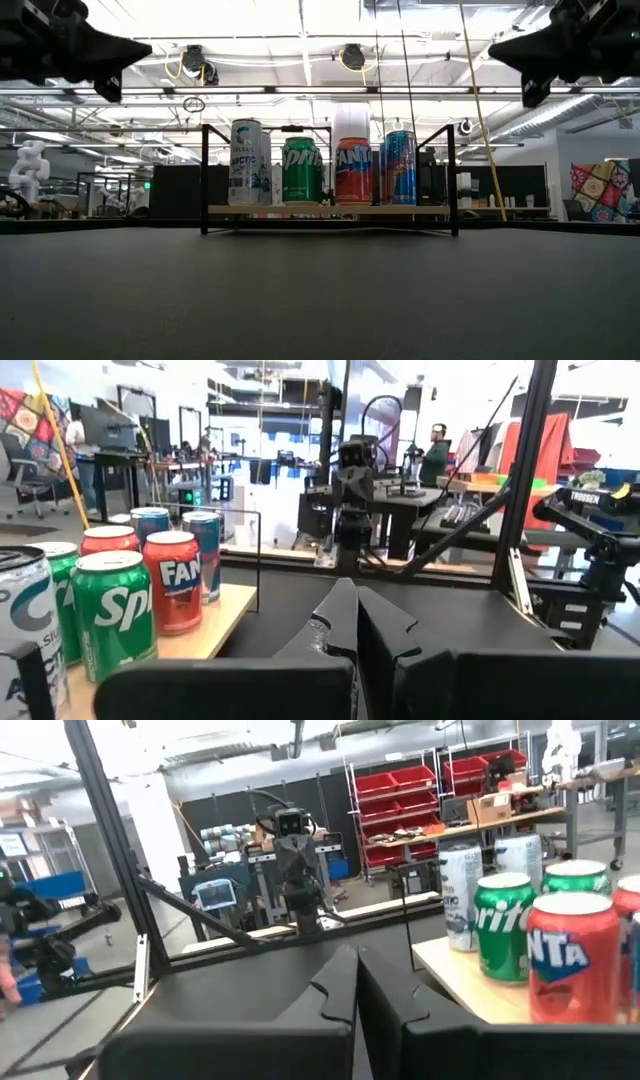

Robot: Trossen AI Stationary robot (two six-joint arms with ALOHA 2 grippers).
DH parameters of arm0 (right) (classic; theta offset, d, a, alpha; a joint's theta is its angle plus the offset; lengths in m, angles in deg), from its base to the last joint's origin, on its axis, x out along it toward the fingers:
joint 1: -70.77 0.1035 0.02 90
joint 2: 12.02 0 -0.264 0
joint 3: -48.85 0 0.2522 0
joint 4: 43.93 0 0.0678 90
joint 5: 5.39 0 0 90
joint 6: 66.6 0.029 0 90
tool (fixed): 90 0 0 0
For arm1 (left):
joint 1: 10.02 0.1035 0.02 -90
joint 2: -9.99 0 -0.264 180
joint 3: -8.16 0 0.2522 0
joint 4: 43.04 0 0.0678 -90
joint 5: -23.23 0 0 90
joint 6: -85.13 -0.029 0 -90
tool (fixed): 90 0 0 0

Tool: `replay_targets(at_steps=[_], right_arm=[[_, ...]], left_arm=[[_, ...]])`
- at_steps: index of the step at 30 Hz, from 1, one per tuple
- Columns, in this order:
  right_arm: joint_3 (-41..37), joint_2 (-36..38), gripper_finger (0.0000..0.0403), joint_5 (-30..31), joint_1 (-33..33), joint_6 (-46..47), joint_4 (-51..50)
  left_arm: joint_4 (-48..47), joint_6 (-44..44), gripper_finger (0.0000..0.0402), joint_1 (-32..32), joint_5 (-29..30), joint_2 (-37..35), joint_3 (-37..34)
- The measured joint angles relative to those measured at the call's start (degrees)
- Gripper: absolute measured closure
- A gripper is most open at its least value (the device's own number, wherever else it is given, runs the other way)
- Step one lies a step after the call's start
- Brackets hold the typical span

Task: Place canned beverage on shelf
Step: Return to Home Position

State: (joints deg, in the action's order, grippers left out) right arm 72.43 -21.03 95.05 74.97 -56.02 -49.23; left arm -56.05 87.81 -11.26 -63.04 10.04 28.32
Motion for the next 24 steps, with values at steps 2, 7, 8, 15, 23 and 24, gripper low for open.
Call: replay_targets(at_steps=[2, 7, 8, 15, 23, 24], right_arm=[[-1.7, 0.0, 0.0403, 0.0, 0.0, 1.0, 2.2], [-4.7, 0.0, 0.0403, -0.1, 0.0, 2.3, 7.9], [-5.2, 0.0, 0.0403, -0.2, 0.0, 2.3, 8.2], [-7.0, -0.1, 0.0403, -1.7, 0.0, 2.0, 7.9], [-8.7, -0.2, 0.0403, -3.1, -0.1, 3.2, 8.2], [-8.7, -0.2, 0.0403, -3.2, -0.1, 3.2, 8.8]], left_arm=[[2.1, 0.0, 0.0402, 0.0, 0.2, 0.0, -1.6], [6.7, 1.4, 0.0402, 0.0, 0.9, 0.0, -5.2], [7.3, 1.5, 0.0402, 0.0, 1.0, 0.0, -5.8], [8.0, 1.5, 0.0402, 0.0, 1.1, 0.0, -6.0], [7.3, 1.5, 0.0402, 0.0, 1.0, 0.0, -6.0], [7.3, 1.4, 0.0401, 0.0, 1.0, 0.0, -6.0]])
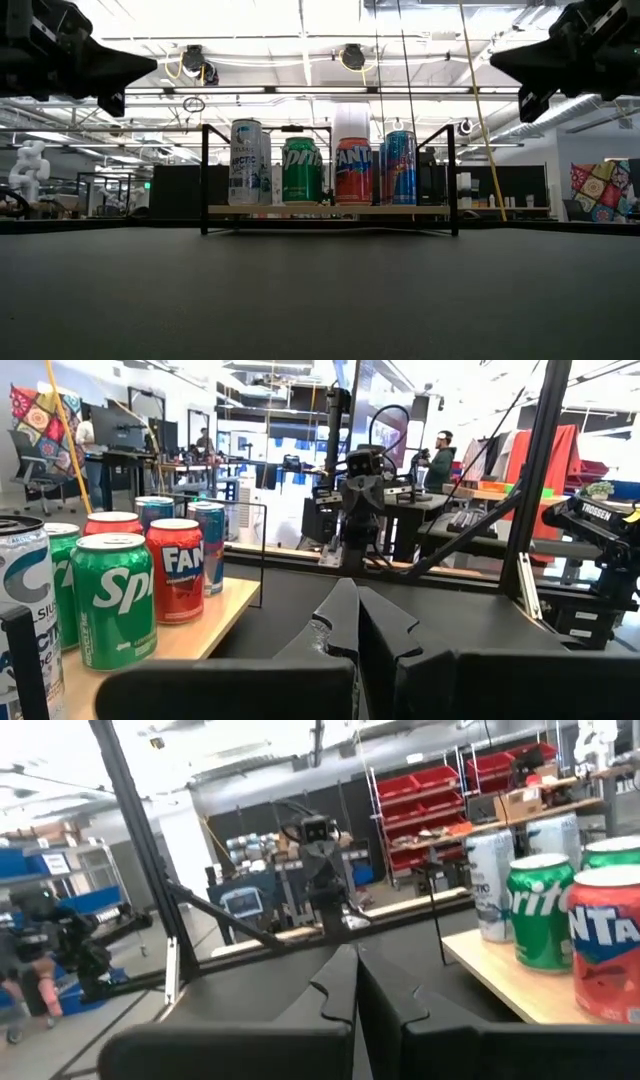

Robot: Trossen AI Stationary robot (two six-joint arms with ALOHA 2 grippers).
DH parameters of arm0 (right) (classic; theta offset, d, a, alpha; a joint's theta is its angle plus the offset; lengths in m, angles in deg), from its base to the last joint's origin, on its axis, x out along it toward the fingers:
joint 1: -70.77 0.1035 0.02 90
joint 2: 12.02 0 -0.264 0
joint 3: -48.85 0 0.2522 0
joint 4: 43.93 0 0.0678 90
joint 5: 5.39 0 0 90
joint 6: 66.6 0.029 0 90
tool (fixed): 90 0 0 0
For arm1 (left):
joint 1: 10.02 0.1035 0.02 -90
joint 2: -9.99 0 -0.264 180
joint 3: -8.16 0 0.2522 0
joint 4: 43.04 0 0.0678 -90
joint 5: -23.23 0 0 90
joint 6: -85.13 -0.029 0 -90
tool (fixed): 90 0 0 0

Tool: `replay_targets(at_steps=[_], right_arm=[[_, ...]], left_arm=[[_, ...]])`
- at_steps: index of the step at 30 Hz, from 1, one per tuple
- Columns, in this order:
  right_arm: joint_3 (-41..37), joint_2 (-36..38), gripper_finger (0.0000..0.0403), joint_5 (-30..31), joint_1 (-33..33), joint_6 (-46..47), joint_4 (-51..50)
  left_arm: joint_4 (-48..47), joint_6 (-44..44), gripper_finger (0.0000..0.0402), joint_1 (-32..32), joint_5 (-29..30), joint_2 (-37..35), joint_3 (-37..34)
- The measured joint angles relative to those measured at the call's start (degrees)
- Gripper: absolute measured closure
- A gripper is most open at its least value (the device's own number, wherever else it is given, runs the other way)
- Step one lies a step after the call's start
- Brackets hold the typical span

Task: Place canned beverage on shelf
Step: Return to Home Position

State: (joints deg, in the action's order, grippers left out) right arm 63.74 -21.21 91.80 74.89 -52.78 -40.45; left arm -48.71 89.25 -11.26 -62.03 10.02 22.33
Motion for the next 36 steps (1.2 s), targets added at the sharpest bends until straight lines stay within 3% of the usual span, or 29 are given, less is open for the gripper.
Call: replay_targets(at_steps=[7, 22, 36], right_arm=[[-0.1, -1.5, 0.0403, -3.0, 0.5, 0.0, -4.5], [-0.2, -0.4, 0.0403, -3.0, 0.5, -1.2, -14.5], [-0.2, -0.4, 0.0403, -2.9, 0.5, -4.0, -15.1]], left_arm=[[-4.0, 0.0, 0.0402, 0.0, -1.5, 0.0, 0.0], [-6.7, -0.2, 0.0402, 0.0, -3.0, 0.2, -0.1], [-6.9, -1.5, 0.0402, 0.0, -3.1, 0.2, -0.1]])
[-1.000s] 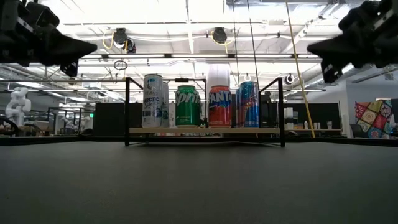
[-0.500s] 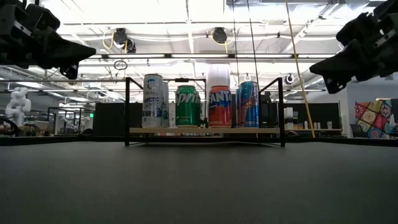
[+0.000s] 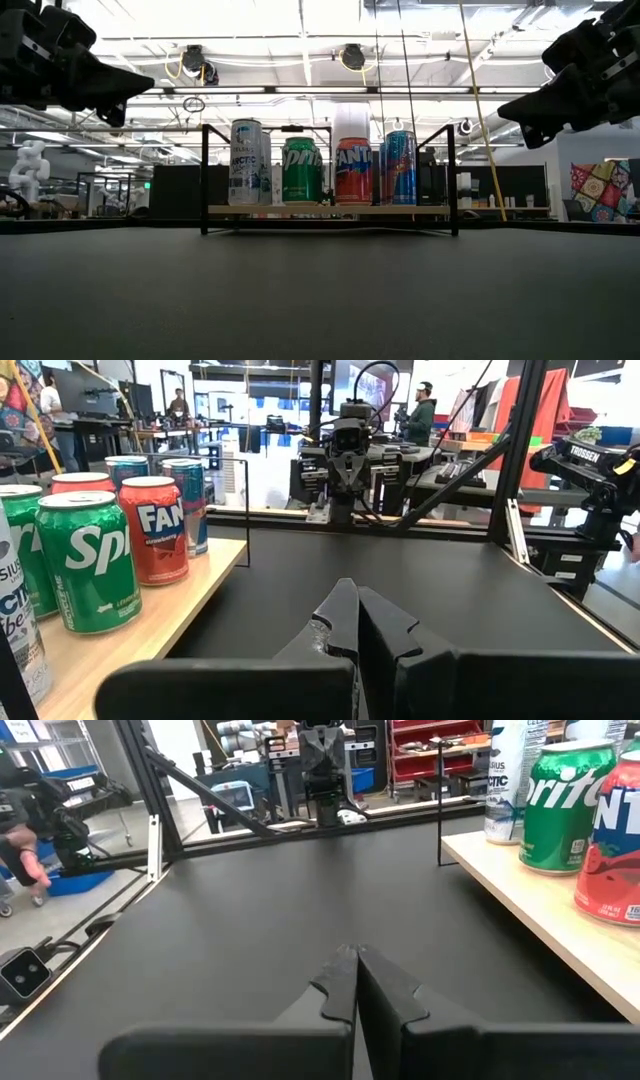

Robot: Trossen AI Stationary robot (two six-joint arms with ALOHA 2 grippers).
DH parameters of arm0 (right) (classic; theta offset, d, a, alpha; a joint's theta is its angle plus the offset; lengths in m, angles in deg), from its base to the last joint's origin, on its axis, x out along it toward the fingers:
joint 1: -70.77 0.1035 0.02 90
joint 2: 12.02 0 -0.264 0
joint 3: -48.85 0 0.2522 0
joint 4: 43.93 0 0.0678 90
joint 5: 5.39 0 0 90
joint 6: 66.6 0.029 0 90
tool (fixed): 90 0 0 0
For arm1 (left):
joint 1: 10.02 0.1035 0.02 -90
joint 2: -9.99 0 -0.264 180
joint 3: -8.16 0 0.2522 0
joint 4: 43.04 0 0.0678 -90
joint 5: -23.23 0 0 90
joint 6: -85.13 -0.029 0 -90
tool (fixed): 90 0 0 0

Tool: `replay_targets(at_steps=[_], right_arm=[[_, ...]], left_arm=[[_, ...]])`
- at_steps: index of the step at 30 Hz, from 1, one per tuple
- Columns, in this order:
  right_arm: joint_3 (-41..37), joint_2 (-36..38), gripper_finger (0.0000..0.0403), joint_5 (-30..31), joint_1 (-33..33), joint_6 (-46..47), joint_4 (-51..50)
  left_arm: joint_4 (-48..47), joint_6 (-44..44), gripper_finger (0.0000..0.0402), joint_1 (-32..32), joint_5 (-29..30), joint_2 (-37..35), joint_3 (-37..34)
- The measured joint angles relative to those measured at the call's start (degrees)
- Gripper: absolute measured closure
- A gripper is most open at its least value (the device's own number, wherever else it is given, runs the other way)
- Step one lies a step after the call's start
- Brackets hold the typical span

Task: Place canned beverage on shelf
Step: Return to Home Position

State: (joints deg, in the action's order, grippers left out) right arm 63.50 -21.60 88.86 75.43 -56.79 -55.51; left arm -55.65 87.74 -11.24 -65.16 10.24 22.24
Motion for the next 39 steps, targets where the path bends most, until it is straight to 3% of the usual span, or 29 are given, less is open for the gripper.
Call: replay_targets(at_steps=[39], right_arm=[[0.0, 0.0, 0.0403, 0.1, 0.0, 0.6, -0.3]], left_arm=[[0.4, 1.2, 0.0402, 0.0, 0.1, 0.0, -0.1]])
